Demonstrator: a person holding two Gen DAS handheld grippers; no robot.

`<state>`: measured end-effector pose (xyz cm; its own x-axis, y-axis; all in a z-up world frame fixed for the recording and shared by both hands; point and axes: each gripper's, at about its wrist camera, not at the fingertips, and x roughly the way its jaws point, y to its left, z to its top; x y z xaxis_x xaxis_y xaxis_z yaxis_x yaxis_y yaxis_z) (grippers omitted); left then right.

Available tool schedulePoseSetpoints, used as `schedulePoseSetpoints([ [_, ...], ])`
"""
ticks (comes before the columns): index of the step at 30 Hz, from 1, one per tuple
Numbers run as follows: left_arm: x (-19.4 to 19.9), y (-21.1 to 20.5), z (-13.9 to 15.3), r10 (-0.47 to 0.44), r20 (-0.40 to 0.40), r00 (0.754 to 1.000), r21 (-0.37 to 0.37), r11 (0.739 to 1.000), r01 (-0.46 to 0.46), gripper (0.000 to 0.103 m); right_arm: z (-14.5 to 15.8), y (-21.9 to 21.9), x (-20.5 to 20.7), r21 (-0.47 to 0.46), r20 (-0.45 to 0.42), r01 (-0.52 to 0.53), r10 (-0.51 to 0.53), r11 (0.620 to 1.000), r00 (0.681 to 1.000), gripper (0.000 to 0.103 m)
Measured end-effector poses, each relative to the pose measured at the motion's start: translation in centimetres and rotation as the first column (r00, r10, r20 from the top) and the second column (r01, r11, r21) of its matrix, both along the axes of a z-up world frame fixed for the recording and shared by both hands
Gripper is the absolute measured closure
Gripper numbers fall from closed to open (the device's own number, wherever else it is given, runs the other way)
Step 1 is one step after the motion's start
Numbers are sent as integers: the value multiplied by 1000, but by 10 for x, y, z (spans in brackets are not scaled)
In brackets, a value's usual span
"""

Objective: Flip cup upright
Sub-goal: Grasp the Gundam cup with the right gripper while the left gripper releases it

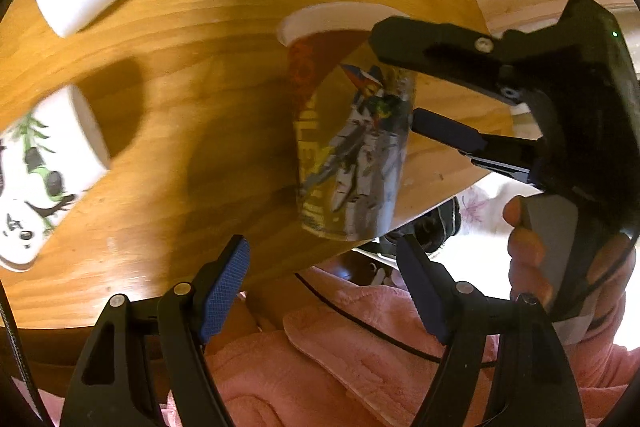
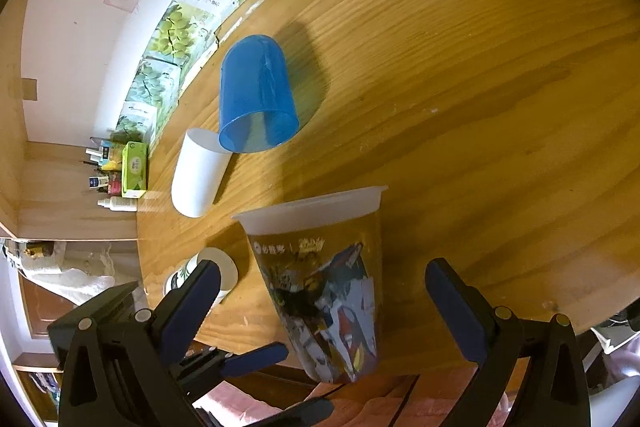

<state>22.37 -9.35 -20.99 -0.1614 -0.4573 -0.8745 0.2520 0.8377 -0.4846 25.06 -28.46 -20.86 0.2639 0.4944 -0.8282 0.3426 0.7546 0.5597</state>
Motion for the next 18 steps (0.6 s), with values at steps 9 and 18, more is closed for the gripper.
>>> schedulePoseSetpoints([
  [9,-3,30,11,28,23,999,-3,1000,-28,24,-10,20,13,-22,-10,-27,26,999,1000,5],
  [18,-3,55,21,40,56,998,-26,999,-39,24,-9,35,22,-129,13,-41,43,991,999,13],
])
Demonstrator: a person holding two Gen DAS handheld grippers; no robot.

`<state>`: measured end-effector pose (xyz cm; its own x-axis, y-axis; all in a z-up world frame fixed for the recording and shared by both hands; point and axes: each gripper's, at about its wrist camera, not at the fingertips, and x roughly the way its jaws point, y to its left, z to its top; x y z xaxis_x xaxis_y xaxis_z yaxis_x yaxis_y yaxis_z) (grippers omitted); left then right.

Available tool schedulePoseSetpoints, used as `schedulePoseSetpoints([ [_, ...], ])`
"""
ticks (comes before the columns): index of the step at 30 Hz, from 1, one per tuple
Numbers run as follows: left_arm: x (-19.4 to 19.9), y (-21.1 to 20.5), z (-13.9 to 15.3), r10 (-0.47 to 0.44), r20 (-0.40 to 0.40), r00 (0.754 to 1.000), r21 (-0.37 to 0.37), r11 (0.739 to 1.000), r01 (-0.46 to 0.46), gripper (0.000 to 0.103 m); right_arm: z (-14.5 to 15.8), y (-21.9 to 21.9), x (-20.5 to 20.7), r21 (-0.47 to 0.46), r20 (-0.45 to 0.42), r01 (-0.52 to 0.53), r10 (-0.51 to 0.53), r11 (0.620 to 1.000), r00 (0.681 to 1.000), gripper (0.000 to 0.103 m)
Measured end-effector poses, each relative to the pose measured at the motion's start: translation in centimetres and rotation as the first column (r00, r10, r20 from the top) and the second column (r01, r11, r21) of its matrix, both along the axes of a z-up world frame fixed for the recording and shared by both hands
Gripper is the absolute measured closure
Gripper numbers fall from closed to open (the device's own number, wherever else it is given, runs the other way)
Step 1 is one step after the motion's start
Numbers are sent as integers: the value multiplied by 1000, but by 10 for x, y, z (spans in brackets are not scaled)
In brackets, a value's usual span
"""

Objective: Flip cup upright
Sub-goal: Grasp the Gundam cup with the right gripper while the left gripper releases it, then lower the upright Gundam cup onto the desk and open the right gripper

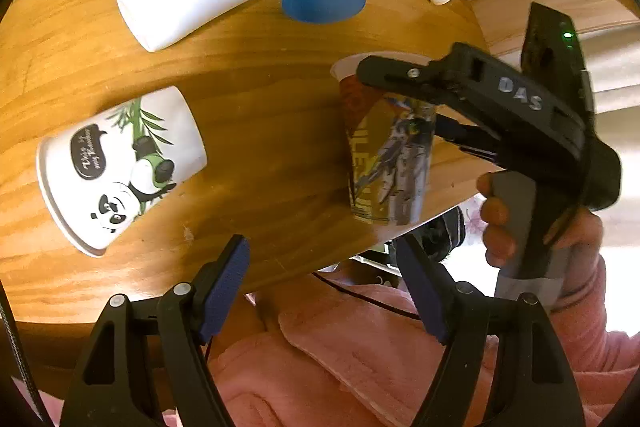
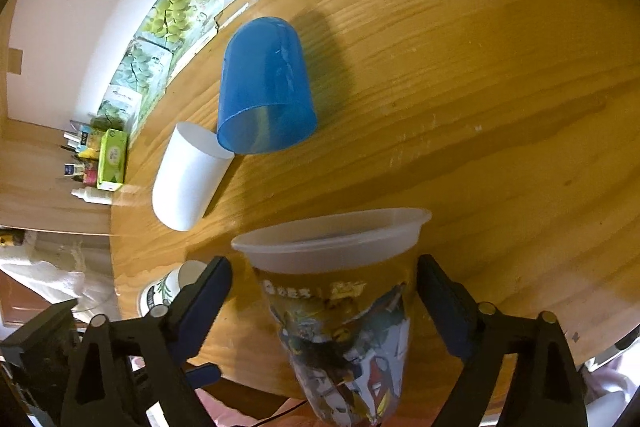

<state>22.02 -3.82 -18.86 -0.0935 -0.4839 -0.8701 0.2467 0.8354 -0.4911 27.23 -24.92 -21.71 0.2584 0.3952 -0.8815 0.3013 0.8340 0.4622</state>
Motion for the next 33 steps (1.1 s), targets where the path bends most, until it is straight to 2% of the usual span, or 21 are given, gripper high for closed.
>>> schedulePoseSetpoints([
  [10,12,10,13,-54,36,998,-13,998,54,24,7,10,2,-88,52,12,-7,996,999,23],
  [14,22,15,15,-68,45,997,-16,998,68,24,19,15,3,-97,126,20,-8,995,992,24],
  [17,26,20,13,-82,46,996,-19,996,83,24,33,21,-1,-147,211,13,19,989,977,24],
  [23,34,23,14,-115,56,992,-18,993,116,24,46,29,-10,-227,325,36,41,973,945,25],
  [27,40,28,15,-140,63,988,-10,990,141,24,50,38,-16,-275,413,72,51,959,910,25],
  [33,53,38,17,-185,84,979,-9,982,187,24,50,55,-23,-352,475,96,90,931,875,25],
])
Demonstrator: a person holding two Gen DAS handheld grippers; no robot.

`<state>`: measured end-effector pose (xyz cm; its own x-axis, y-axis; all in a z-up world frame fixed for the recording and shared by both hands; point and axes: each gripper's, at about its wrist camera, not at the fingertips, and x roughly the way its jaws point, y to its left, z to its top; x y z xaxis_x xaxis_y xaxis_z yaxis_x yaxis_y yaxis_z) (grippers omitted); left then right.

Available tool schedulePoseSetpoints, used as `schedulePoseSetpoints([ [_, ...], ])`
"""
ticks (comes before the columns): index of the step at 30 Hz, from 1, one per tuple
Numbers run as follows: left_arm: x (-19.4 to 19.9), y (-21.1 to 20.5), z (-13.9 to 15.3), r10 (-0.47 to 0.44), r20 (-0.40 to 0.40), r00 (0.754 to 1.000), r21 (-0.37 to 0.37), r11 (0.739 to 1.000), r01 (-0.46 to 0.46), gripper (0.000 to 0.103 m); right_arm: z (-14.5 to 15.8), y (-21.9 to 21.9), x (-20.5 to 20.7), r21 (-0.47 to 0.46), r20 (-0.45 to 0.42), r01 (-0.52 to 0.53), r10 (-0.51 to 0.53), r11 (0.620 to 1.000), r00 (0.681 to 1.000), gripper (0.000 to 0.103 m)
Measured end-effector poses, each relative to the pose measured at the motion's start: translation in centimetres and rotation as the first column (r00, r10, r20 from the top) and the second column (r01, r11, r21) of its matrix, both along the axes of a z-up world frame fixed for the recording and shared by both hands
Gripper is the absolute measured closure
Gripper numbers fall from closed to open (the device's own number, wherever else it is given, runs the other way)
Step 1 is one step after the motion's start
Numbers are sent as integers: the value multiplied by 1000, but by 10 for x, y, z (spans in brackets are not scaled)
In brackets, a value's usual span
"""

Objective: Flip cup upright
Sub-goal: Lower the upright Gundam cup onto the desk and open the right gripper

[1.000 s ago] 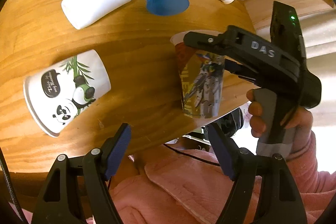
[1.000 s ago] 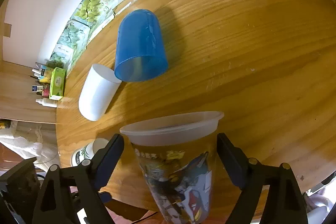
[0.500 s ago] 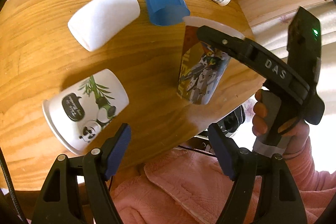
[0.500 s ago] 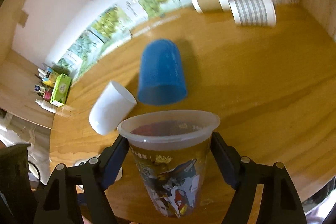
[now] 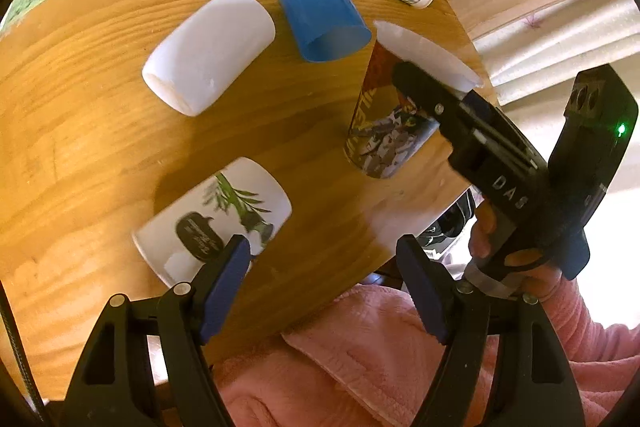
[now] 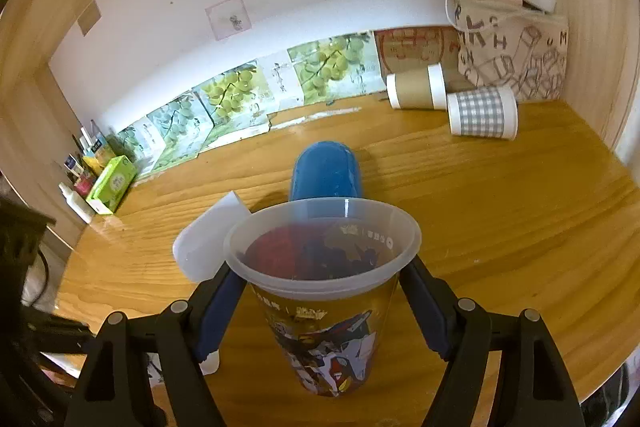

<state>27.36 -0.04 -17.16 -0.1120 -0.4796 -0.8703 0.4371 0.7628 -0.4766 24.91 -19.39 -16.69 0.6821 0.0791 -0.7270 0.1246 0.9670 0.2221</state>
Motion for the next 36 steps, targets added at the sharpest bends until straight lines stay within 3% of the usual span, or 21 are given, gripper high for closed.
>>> schedulePoseSetpoints([
  [16,14,3,-4,-149,-18,989,-91,985,147,24,-9,39,-21,-68,-56,68,-72,995,996,25],
  [20,14,9,-4,-155,-20,988,-111,982,152,24,-3,47,-24,-116,-33,75,-79,990,996,26],
  [27,15,23,-1,-137,-4,991,-116,984,136,24,8,59,-22,-195,86,95,-80,976,993,26],
  [36,14,29,0,-126,-7,992,-129,984,124,24,-4,72,-25,-214,43,80,-72,973,996,26],
])
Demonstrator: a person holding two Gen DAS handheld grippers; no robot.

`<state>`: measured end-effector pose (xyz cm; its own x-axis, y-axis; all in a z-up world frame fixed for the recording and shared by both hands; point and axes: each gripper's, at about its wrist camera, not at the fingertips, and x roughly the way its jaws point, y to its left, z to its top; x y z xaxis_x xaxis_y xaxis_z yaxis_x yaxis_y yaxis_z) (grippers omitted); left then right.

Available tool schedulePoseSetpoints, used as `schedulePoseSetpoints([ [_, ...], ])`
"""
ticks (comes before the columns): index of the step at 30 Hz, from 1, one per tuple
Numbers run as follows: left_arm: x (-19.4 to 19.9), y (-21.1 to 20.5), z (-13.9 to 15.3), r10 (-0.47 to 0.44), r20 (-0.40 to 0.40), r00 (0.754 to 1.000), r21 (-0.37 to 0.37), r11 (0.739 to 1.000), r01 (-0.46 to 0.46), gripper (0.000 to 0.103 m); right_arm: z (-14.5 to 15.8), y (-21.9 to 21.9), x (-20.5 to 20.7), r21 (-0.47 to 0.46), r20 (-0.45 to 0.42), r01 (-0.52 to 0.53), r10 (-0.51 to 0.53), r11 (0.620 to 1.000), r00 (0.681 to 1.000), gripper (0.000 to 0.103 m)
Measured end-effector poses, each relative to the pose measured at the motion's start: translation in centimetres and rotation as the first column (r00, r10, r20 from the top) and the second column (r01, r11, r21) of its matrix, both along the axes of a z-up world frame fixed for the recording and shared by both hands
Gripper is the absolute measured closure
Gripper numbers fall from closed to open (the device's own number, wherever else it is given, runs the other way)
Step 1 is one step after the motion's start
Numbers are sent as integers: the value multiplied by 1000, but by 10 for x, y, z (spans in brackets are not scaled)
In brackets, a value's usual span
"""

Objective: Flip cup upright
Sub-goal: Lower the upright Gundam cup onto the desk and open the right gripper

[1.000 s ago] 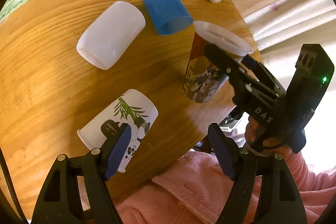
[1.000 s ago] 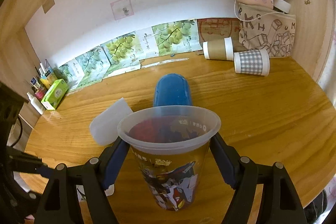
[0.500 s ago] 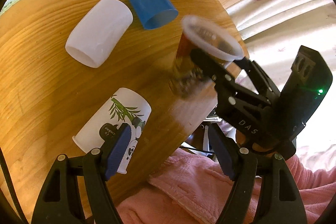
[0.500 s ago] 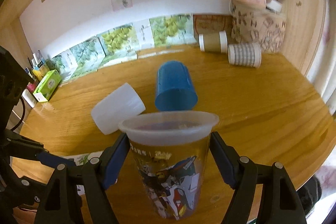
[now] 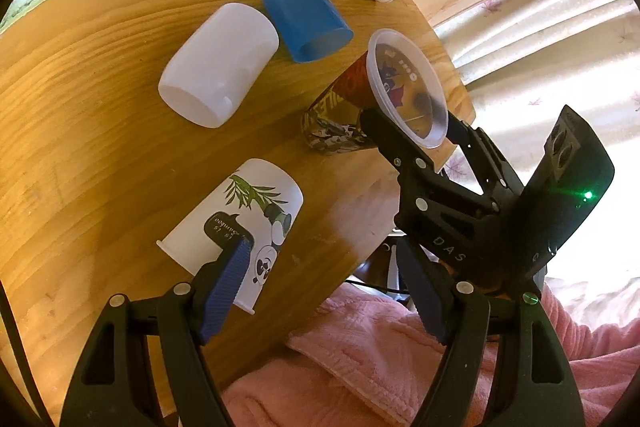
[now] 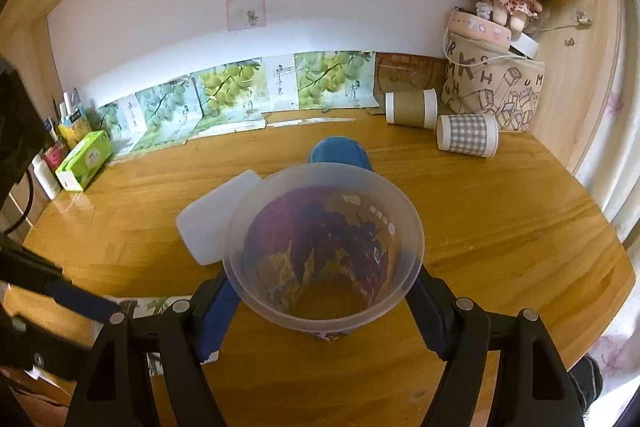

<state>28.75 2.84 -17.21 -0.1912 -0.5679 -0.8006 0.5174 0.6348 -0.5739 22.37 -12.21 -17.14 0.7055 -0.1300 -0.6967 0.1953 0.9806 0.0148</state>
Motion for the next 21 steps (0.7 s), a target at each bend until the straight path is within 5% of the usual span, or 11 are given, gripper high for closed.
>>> schedulePoseSetpoints([
  [11,-8,5,-1,55,11,998,16,998,-56,24,-8,2,-10,34,-67,-48,50,998,996,32],
  [21,-50,15,3,209,31,977,64,976,-210,24,-15,0,-31,87,-110,-143,152,986,982,32],
])
